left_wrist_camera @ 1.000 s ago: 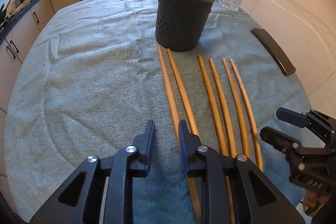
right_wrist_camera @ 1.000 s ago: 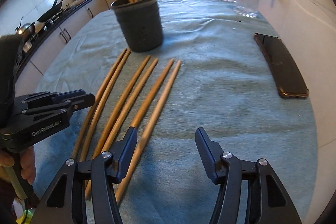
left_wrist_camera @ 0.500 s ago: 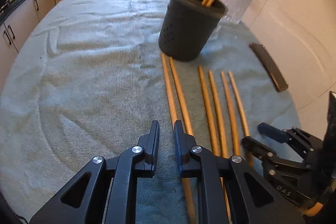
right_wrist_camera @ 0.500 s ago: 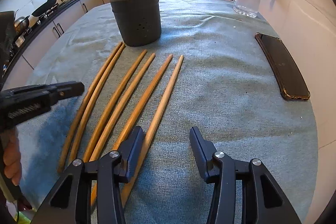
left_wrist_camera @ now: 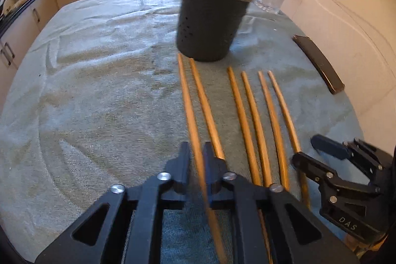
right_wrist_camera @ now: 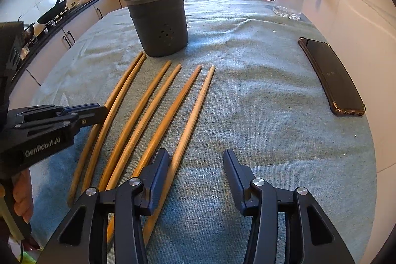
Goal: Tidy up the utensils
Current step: 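Close the left tool on a chopstick while the right tool grasps another, then lift the left tool's chopstick toward the black cup while the right tool carries its own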
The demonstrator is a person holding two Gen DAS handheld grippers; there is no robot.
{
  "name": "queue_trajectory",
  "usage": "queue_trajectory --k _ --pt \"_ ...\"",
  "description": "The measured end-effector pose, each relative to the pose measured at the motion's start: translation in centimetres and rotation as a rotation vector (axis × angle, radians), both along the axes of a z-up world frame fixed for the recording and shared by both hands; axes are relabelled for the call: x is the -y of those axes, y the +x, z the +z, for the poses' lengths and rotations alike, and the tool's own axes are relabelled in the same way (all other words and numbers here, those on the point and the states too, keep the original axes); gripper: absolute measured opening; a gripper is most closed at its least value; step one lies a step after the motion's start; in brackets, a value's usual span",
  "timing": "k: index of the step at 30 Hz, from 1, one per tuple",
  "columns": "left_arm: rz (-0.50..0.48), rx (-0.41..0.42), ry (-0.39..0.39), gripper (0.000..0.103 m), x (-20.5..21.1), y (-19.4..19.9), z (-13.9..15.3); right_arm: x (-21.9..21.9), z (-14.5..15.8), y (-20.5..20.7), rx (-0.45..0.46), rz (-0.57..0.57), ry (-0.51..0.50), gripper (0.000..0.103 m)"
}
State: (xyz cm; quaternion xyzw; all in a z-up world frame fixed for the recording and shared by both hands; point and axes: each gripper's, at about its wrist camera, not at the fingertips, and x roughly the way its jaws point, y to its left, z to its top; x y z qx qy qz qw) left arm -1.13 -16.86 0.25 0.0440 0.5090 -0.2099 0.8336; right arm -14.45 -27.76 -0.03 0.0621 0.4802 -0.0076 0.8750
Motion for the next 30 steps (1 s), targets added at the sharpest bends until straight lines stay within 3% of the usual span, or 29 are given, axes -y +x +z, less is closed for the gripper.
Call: queue_trajectory --k 2,4,5,12,16,20,30 --pt "0.029 -0.028 -0.027 0.007 -0.6 0.3 0.0 0.3 0.0 -0.1 -0.003 -0.023 -0.02 0.021" --pt "0.045 -0.066 -0.035 0.007 -1.4 -0.1 0.0 0.9 0.0 -0.4 -0.011 -0.036 -0.009 0.009" --pt "0.045 -0.078 -0.033 0.007 -1.8 -0.5 0.0 1.5 0.0 -0.6 -0.02 -0.038 0.009 0.008" --pt "0.0 -0.128 0.015 0.007 -3.8 -2.8 0.7 3.9 0.3 -3.4 -0.069 -0.051 0.016 0.01" --pt "-0.013 -0.114 0.051 0.01 -2.7 -1.2 0.9 4.4 0.4 -2.8 -0.094 -0.051 0.042 0.025" --pt "-0.001 -0.151 0.063 0.011 -1.6 1.3 0.4 4.2 0.4 -0.6 -0.12 -0.046 0.008 0.029" --pt "0.006 -0.126 0.07 0.011 0.2 5.1 0.3 5.1 0.6 6.6 -0.184 -0.041 -0.059 0.029"
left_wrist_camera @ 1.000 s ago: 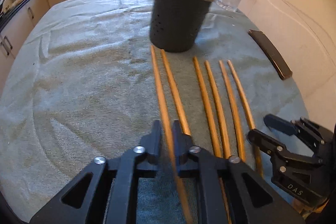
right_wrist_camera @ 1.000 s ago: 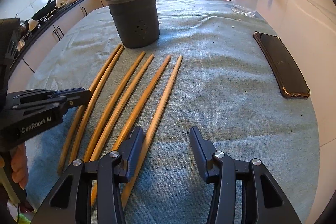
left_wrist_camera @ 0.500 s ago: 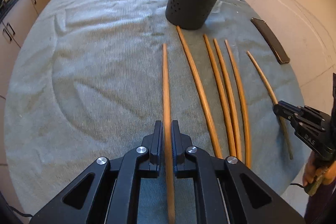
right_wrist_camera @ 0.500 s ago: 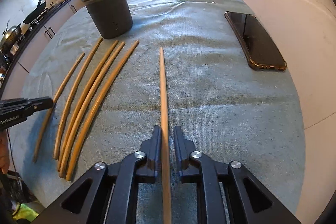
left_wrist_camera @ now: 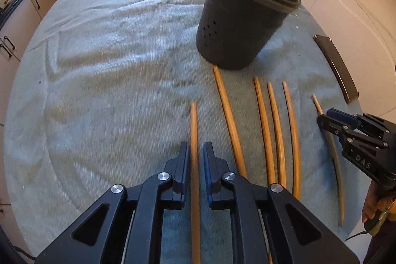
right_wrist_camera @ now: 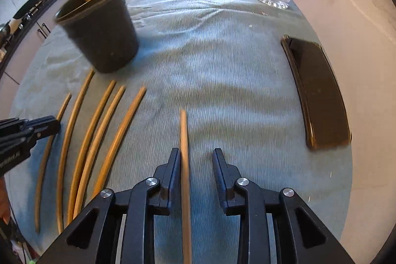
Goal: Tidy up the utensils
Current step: 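Lift the left tool's chopstick toward the black cup while the right tool carries its own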
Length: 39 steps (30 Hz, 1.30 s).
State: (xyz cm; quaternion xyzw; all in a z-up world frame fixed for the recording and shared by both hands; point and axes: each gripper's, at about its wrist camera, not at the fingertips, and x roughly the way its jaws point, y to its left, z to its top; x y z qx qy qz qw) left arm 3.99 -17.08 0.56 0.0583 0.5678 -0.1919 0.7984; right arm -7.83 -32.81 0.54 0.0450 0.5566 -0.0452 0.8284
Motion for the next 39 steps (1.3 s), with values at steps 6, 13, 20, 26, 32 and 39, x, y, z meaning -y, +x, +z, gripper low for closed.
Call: queue_trajectory --k 6,13,20,26,32,39 --pt "0.003 0.045 -0.039 0.008 -0.1 0.1 0.0 -1.2 0.0 0.3 0.053 -0.005 -0.024 0.014" --pt "0.019 0.135 -0.06 0.005 -1.4 -1.7 2.2 -0.8 1.4 -0.3 0.138 -0.024 0.056 0.006" --pt "0.018 0.273 -0.126 0.005 -3.5 -5.1 8.0 -1.4 6.7 -3.3 0.307 -0.011 0.068 0.006" --pt "0.019 0.394 -0.164 0.005 -4.9 -8.9 12.1 -2.5 10.3 -6.5 0.424 -0.005 0.046 0.006" --pt "0.028 0.504 -0.163 0.005 -6.3 -13.0 14.2 -3.1 13.0 -10.1 0.513 0.0 0.047 0.006" --pt "0.031 0.575 -0.197 0.005 -7.7 -16.9 16.2 -4.0 14.7 -13.4 0.575 0.011 0.038 0.006"
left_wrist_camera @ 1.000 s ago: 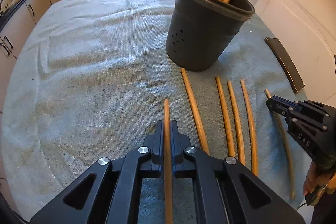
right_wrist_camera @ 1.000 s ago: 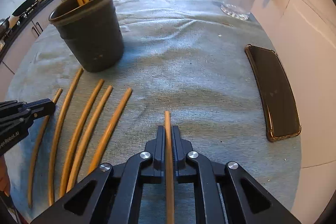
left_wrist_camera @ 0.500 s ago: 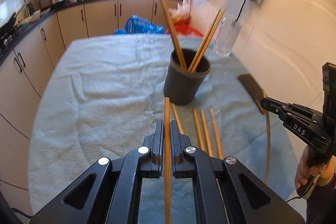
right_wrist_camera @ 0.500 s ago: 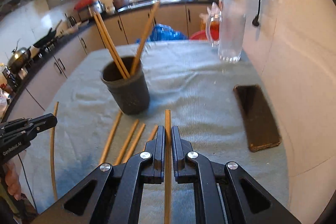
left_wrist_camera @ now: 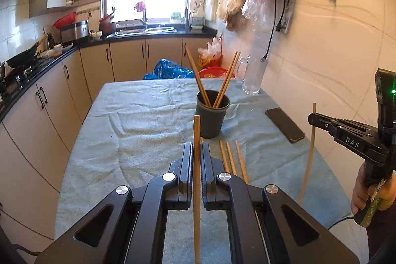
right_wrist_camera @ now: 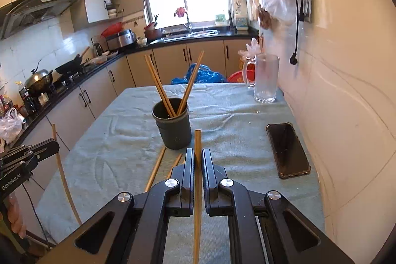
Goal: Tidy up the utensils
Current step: 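Lift the left tool's chopstick toward the black cup while the right tool carries its own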
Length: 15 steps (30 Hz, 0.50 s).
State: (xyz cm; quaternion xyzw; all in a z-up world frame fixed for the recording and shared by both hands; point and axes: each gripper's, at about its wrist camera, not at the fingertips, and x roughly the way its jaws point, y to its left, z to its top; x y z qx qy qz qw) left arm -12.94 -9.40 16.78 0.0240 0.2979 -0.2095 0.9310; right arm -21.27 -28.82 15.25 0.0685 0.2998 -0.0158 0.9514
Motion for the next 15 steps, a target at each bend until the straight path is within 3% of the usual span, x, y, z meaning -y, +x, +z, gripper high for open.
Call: queue_trajectory --k 8,15 --pt "-0.01 0.08 -0.021 0.005 0.1 -2.3 2.2 0.1 1.5 -1.5 0.05 -0.002 -0.004 0.006" --pt "-0.01 0.084 -0.036 0.005 0.6 -0.6 3.4 -0.1 2.5 -0.9 0.068 0.001 -0.002 0.006"
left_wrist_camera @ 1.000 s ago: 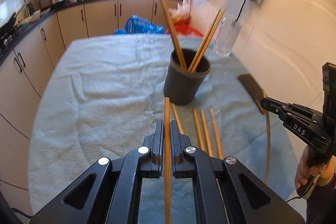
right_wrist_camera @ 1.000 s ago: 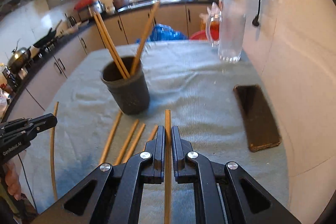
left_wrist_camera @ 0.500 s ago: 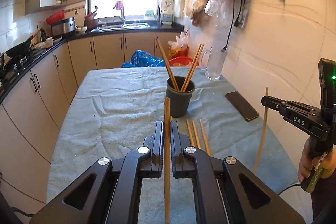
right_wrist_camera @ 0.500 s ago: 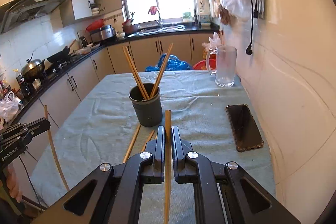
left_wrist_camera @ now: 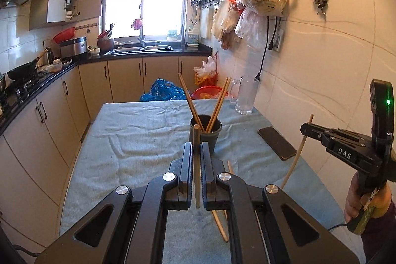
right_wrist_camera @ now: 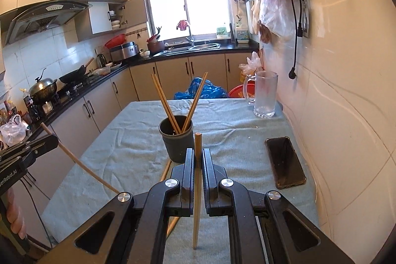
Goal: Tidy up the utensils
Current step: 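Lift the left tool's chopstick toward the black cup while the right tool carries its own, then insert both held chopsticks into the black cup and open both tools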
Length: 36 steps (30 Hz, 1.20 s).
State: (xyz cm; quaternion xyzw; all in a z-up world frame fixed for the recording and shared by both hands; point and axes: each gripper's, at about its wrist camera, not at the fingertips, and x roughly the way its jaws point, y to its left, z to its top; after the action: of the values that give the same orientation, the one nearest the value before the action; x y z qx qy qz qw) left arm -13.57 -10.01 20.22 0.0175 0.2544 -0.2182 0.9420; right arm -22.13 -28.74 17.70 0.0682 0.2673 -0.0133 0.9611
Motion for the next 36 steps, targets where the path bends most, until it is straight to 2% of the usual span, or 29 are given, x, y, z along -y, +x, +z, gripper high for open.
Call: queue_trajectory --k 9,15,26,31,36 --pt "0.004 -0.016 -0.018 0.005 -0.1 3.4 2.0 -0.1 2.0 2.2 0.029 0.013 -0.01 0.006" --pt "-0.004 0.011 -0.026 0.005 0.7 5.7 4.2 -0.1 4.3 4.3 0.073 0.016 -0.014 0.006" --pt "0.003 0.077 -0.077 0.005 3.9 12.5 9.0 1.3 9.1 10.8 0.169 -0.007 0.099 0.006" --pt "-0.003 0.049 -0.091 0.005 5.5 16.2 9.2 2.3 9.7 13.9 0.192 -0.038 0.158 0.007" --pt "-0.011 -0.003 -0.091 0.005 6.9 19.6 7.0 3.2 8.3 17.1 0.162 -0.069 0.171 0.007"
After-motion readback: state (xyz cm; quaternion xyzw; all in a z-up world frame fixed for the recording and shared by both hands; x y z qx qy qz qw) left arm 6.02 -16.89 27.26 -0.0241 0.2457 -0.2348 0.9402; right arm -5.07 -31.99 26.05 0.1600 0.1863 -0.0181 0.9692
